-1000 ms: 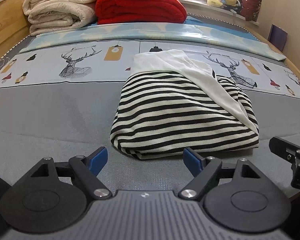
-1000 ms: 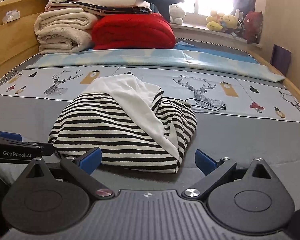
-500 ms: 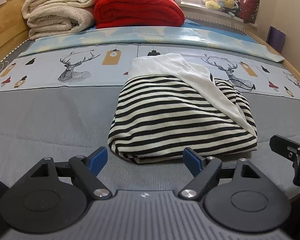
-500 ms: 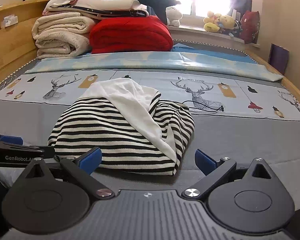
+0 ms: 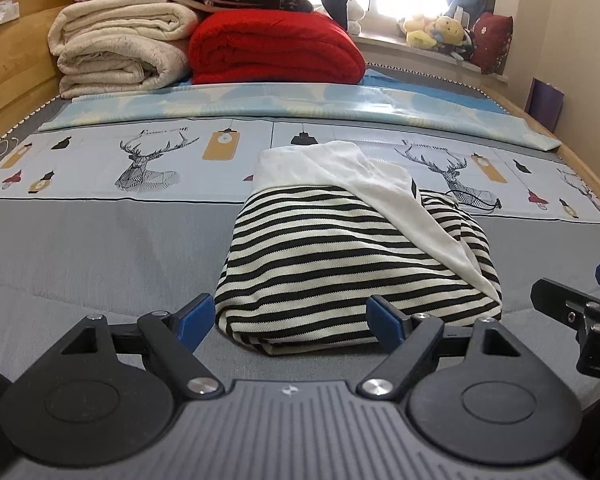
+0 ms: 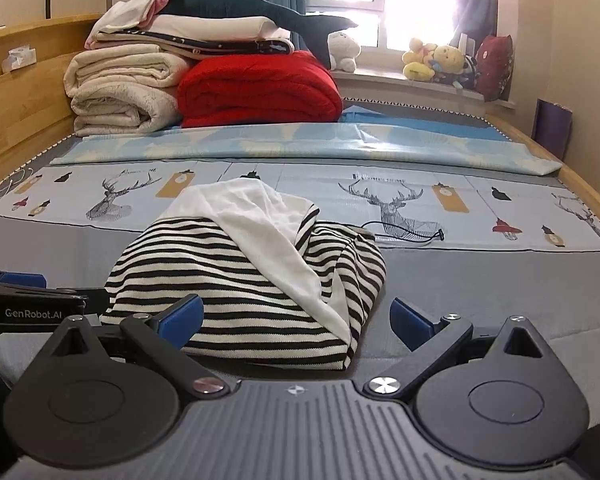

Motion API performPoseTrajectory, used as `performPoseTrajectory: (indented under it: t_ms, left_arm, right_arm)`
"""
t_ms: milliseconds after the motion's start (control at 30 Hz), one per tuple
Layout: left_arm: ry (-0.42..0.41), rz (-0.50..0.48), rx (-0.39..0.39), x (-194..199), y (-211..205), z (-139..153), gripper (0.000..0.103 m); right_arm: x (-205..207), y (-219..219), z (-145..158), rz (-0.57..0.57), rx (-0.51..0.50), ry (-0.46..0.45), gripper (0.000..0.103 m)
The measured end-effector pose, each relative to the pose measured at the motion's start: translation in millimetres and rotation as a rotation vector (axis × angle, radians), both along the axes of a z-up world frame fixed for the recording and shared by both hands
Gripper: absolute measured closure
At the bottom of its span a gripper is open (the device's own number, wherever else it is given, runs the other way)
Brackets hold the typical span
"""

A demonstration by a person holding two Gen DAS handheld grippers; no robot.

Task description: Fold small clothes

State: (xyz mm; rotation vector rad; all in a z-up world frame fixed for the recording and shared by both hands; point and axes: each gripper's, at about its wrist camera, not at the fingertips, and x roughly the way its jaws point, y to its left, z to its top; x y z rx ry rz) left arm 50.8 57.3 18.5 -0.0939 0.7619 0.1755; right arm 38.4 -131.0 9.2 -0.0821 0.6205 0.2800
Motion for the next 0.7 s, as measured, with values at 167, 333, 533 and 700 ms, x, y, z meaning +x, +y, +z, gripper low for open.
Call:
performPoseTrajectory:
  t_ms: [167, 333, 533, 700]
  left_arm:
    - [0.001, -0.006, 0.0, 0.1, -0.3, -0.1, 0.016]
    - [0.001, -0.006, 0.004, -0.3, -0.8, -0.1, 0.016]
    - [0.001, -0.006, 0.003, -1.0, -0.1, -0.3, 0.016]
    - [0.001, -0.009, 0.005, -1.2, 0.0, -0.4, 0.016]
  right_arm:
    - [0.0, 0.1, 0.4, 0.0, 0.0, -0.001, 0.004]
    - [-0.1, 0.3, 0.4, -0.001, 0.0, -0.001, 0.004]
    - [0.2, -0.1, 0.3, -0.002, 0.0, 0.001, 0.004]
    - [0.0, 0.0, 0.6, -0.002, 0.001, 0.001, 0.004]
